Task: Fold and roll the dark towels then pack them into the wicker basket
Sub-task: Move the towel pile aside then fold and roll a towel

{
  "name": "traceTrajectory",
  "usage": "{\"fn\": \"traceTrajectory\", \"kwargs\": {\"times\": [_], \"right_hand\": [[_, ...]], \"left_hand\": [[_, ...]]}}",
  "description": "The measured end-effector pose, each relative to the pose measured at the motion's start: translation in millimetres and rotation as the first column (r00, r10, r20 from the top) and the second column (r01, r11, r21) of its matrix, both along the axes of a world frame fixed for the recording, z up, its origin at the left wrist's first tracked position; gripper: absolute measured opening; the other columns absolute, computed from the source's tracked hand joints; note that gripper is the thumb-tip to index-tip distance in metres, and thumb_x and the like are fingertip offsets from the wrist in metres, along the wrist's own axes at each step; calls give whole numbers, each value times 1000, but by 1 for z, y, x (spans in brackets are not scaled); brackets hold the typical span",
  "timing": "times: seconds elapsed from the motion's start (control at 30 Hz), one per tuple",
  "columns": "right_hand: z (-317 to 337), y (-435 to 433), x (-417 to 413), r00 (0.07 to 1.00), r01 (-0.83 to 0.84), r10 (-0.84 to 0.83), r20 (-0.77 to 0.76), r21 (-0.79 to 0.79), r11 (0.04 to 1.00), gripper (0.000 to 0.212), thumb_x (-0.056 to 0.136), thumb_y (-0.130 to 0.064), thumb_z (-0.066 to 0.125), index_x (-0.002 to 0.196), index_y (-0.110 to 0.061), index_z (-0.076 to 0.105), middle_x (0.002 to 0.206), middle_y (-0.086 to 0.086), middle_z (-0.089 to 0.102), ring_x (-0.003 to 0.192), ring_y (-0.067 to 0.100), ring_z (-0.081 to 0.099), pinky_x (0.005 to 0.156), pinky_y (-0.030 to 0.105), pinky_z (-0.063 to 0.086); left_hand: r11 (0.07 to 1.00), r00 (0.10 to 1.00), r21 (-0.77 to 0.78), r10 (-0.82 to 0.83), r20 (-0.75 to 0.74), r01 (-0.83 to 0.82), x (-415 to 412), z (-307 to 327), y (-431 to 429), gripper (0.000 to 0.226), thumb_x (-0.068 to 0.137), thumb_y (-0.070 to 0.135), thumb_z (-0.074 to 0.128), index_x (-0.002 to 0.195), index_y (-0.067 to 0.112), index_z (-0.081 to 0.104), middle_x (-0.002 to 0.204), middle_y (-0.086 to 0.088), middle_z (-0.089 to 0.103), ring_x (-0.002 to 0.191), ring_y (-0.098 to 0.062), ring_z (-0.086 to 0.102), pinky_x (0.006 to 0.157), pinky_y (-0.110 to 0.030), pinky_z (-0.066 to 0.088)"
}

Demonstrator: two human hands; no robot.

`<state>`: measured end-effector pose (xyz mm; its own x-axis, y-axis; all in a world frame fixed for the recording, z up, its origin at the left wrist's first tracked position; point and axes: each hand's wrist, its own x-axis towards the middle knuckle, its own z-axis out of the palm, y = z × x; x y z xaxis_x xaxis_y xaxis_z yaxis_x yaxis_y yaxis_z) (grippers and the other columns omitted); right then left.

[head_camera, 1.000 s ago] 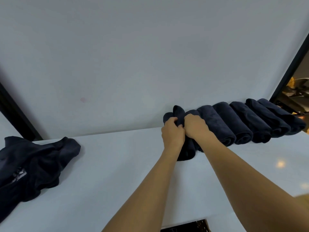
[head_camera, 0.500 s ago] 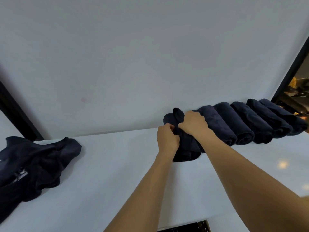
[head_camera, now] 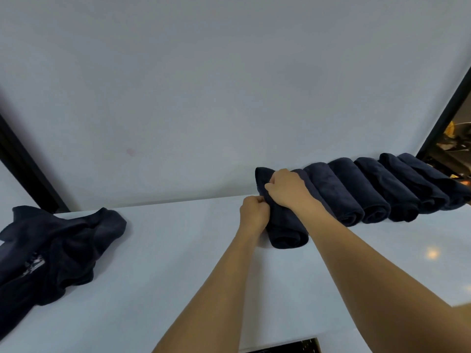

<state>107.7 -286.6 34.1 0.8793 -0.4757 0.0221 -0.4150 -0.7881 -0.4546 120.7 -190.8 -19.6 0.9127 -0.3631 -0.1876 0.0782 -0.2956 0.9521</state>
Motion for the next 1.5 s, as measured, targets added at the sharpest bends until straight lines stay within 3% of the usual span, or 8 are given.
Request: {"fn": "traceTrajectory", "kwargs": {"times": [0.1,0.23,0.43,0.7,0.97,1.13,1.3,1.5], "right_hand": [[-2,2,-1,995,-63,63,-77,-9,998,20,92,-2,43,86,-2,63,86,10,65,77,25,61,65,35,51],[-9,0,-8,989,-131,130,-63,-13,991,29,94,-7,49,119,-13,63,121,5,63,108,24,58,92,34,49],[-25,6,-8,984,-158,142,-103,-165,973,53,87,-53,61,122,-16,47,113,9,49,99,28,53,76,34,45],[-16,63,-6,991,-130,86,-98,-698,704,34,97,-23,50,127,-11,43,124,11,50,109,27,53,67,31,36],[8,228,8,815,-553,574,77,-187,811,25,97,-22,45,117,-22,61,113,3,58,98,24,59,82,37,50],[-24,306,28,781,-618,623,-39,89,781,29,93,-22,51,123,-19,51,114,4,59,99,27,58,82,37,50],[-45,340,39,842,-536,523,133,311,785,22,96,-20,45,118,-23,45,108,-2,56,86,16,52,73,28,43],[-26,333,45,811,-583,567,142,281,763,31,87,-11,48,108,-28,62,110,-3,66,98,20,60,82,34,52]], "left_hand": [[981,987,-165,79,-142,-103,1,-5,8,31,72,40,52,79,10,56,79,-5,62,75,-27,56,68,-37,46],[980,993,-189,45,-108,-65,-5,-3,14,62,70,51,67,123,22,54,113,0,66,100,-18,66,89,-38,56],[998,988,-66,6,-152,-16,-14,4,30,24,89,8,52,113,12,52,90,-16,68,44,-15,58,39,-20,41],[986,977,40,-153,-149,160,-28,19,66,13,91,11,52,94,9,64,73,-4,69,50,-13,59,52,-23,45],[722,946,649,26,322,-241,1,34,233,22,91,21,48,103,6,59,91,-2,60,84,-23,59,70,-32,47],[524,876,730,68,478,-439,-2,30,332,14,84,31,60,77,20,54,81,1,63,70,-22,57,55,-28,38],[407,804,753,-72,591,-517,-7,6,341,22,92,17,52,113,14,48,107,-3,57,98,-27,58,62,-34,37],[596,825,641,66,562,-484,14,14,347,20,88,11,52,106,10,61,92,-6,65,85,-27,62,60,-32,42]]}}
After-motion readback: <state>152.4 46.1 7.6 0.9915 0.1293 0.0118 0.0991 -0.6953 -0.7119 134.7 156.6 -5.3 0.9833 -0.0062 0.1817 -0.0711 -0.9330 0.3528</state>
